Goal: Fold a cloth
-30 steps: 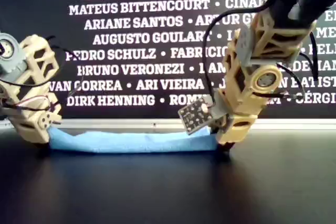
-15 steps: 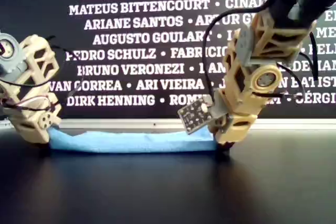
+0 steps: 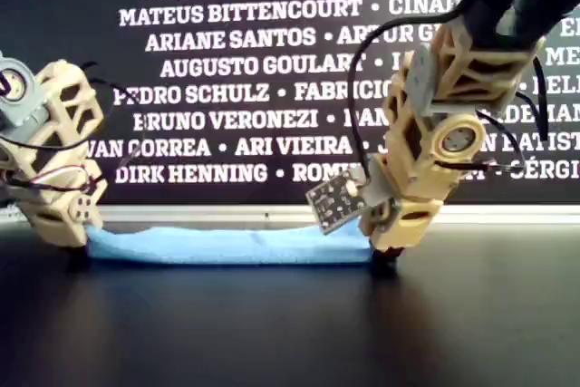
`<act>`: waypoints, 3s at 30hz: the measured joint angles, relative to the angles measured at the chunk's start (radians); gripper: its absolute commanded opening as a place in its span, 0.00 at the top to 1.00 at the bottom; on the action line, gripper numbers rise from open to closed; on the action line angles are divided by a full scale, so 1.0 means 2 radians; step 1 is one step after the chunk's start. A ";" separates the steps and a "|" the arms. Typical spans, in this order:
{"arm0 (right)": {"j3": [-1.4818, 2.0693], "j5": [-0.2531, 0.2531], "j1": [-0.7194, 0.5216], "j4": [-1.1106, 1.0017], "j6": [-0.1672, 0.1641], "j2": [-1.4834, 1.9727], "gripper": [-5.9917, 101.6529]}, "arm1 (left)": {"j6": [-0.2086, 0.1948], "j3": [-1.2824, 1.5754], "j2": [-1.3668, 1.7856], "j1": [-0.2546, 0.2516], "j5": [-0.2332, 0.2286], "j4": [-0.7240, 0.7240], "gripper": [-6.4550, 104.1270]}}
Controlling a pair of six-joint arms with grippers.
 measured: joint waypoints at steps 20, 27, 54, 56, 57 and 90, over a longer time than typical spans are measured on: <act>0.331 0.000 -0.005 0.002 -0.003 0.322 0.96 | 0.006 0.255 0.283 -0.069 0.006 0.016 0.94; 0.456 -0.005 -0.005 0.002 -0.002 0.424 0.96 | 0.006 0.354 0.365 -0.071 0.006 0.016 0.94; 0.540 0.005 -0.003 0.002 -0.001 0.446 0.77 | 0.002 0.453 0.385 -0.087 0.006 0.016 0.58; 0.558 0.005 -0.004 0.002 -0.002 0.455 0.67 | 0.003 0.453 0.385 -0.087 0.006 0.016 0.48; 0.567 0.005 -0.004 0.002 -0.003 0.459 0.62 | 0.005 0.453 0.385 -0.087 0.006 0.016 0.44; 0.856 0.005 -0.005 0.002 -0.006 0.922 0.47 | 0.006 0.787 1.057 -0.084 -0.003 0.016 0.40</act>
